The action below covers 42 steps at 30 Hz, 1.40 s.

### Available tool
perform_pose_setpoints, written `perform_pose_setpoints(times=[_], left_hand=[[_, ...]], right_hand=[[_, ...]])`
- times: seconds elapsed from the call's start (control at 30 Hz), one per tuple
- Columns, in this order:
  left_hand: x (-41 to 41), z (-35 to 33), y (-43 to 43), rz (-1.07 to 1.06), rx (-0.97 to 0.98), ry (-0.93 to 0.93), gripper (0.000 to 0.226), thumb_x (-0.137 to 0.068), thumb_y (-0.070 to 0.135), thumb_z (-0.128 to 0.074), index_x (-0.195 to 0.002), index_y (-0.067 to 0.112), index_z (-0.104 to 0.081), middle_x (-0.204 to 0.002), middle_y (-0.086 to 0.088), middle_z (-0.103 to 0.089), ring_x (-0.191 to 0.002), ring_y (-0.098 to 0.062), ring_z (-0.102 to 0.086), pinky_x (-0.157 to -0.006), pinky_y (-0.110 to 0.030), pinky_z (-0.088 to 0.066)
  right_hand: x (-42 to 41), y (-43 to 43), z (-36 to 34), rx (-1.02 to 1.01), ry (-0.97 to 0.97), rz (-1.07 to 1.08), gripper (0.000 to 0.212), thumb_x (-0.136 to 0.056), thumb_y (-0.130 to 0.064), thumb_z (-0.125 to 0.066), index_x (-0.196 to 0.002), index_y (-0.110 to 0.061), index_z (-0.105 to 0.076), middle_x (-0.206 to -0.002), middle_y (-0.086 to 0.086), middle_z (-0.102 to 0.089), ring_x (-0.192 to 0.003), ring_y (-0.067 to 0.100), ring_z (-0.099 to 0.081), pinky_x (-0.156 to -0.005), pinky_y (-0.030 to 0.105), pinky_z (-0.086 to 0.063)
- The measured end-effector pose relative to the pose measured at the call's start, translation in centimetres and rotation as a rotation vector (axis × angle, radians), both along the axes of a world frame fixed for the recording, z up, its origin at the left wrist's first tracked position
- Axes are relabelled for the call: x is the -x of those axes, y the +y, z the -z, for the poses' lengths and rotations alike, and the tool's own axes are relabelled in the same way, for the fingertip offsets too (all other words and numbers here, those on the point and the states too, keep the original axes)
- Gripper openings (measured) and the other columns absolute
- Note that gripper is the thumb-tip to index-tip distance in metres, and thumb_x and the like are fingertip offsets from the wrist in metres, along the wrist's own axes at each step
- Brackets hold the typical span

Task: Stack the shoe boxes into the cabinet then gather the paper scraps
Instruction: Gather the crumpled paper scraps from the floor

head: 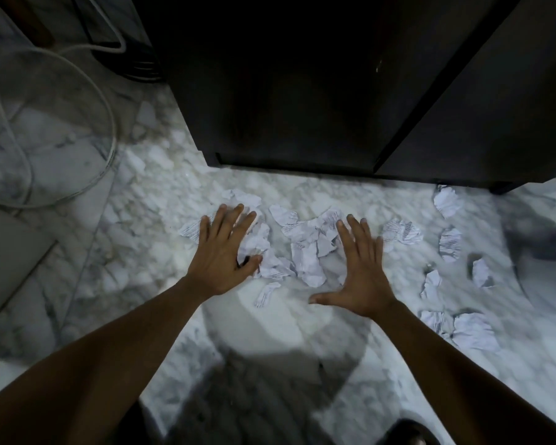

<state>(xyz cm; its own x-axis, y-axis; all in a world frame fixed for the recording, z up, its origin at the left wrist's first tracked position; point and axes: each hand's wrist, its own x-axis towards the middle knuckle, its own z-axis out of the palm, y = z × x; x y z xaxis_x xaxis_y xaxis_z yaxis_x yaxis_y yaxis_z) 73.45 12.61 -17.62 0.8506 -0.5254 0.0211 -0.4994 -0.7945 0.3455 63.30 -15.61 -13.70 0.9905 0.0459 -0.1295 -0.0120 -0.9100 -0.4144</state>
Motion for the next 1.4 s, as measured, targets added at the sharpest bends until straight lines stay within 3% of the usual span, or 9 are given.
perform_pose_setpoints(times=[0.2,0.3,0.43,0.57,0.77,0.97,1.1,1.27,1.4], left_hand=[[0.0,-0.5,0.0,0.082,0.019,-0.020,0.077,-0.092,0.035,-0.054,-0.158,0.033,-0.014,-0.167,0.002,0.000,-0.153,-0.030,0.009,-0.112,-0.073,-0.008],[-0.2,-0.3,-0.6,0.104,-0.021,-0.027,0.072,-0.089,0.028,-0.042,-0.157,0.036,-0.018,-0.167,0.000,-0.003,-0.152,-0.033,0.008,-0.108,-0.075,-0.001],[-0.2,0.3,-0.7,0.099,-0.101,-0.027,0.057,-0.092,0.031,-0.028,-0.147,0.033,-0.041,-0.161,0.001,-0.030,-0.152,-0.034,-0.008,-0.108,-0.078,-0.005],[-0.1,0.0,-0.5,0.058,0.018,-0.001,0.052,-0.093,0.048,-0.034,-0.137,0.031,-0.054,-0.160,0.006,-0.029,-0.153,-0.023,-0.005,-0.113,-0.070,0.000],[-2.8,-0.2,-0.8,0.101,-0.115,0.001,0.055,-0.094,0.072,-0.031,-0.119,0.027,-0.051,-0.166,0.010,0.002,-0.152,-0.024,0.014,-0.112,-0.073,-0.001],[-3.6,0.2,-1.6,0.075,-0.153,-0.037,0.045,-0.099,0.064,-0.031,-0.104,0.024,-0.051,-0.161,0.006,-0.028,-0.153,-0.020,-0.006,-0.110,-0.074,-0.005],[-3.6,0.3,-1.7,0.031,-0.061,-0.062,0.044,-0.099,0.055,-0.036,-0.122,0.021,-0.051,-0.150,0.004,-0.042,-0.149,-0.022,-0.022,-0.111,-0.073,-0.009],[-3.6,0.0,-2.5,-0.015,-0.042,-0.076,0.059,-0.100,0.044,-0.034,-0.155,0.028,-0.022,-0.132,0.000,-0.047,-0.133,-0.023,-0.039,-0.110,-0.074,-0.013],[-4.5,0.0,-4.4,-0.104,-0.098,-0.098,0.066,-0.095,0.036,-0.039,-0.157,0.033,-0.015,-0.127,-0.007,-0.048,-0.121,-0.028,-0.043,-0.105,-0.076,-0.019]], right_hand=[[-0.3,1.6,0.7,0.119,0.096,-0.082,0.154,-0.040,-0.102,-0.053,-0.158,-0.027,0.010,-0.165,0.006,0.020,-0.150,0.035,0.021,-0.115,0.069,0.005],[-1.0,3.4,0.7,0.169,0.104,-0.085,0.146,-0.044,-0.105,-0.045,-0.157,-0.031,0.010,-0.164,0.007,0.021,-0.149,0.037,0.022,-0.116,0.069,0.004],[-1.7,4.6,0.9,0.143,0.084,-0.024,0.127,-0.062,-0.100,-0.040,-0.158,-0.031,0.006,-0.165,0.004,0.020,-0.151,0.031,0.020,-0.118,0.064,-0.002],[-1.6,2.4,0.6,0.119,0.009,0.069,0.130,-0.060,-0.099,-0.044,-0.159,-0.028,0.001,-0.166,0.004,0.015,-0.151,0.033,0.018,-0.118,0.064,0.008],[-1.2,1.7,0.8,0.062,0.091,-0.037,0.146,-0.047,-0.101,-0.051,-0.157,-0.029,0.012,-0.164,0.006,0.024,-0.150,0.034,0.021,-0.118,0.065,-0.004],[-1.3,8.1,1.7,0.126,0.118,0.051,0.139,-0.043,-0.106,-0.044,-0.154,-0.044,0.013,-0.161,0.004,0.030,-0.145,0.046,0.025,-0.111,0.073,0.010],[-3.7,8.5,2.4,0.186,0.099,0.185,0.109,-0.067,-0.099,-0.031,-0.156,-0.043,-0.001,-0.166,0.007,0.015,-0.146,0.052,0.014,-0.112,0.074,0.003],[-7.0,5.4,2.7,0.199,0.052,0.315,0.082,-0.086,-0.083,-0.029,-0.154,-0.037,-0.023,-0.165,0.010,-0.008,-0.147,0.051,-0.002,-0.115,0.070,-0.008],[-8.5,3.6,2.8,0.155,-0.027,0.283,0.089,-0.081,-0.085,-0.035,-0.153,-0.033,-0.027,-0.163,0.009,-0.012,-0.149,0.046,-0.005,-0.115,0.069,-0.010]])
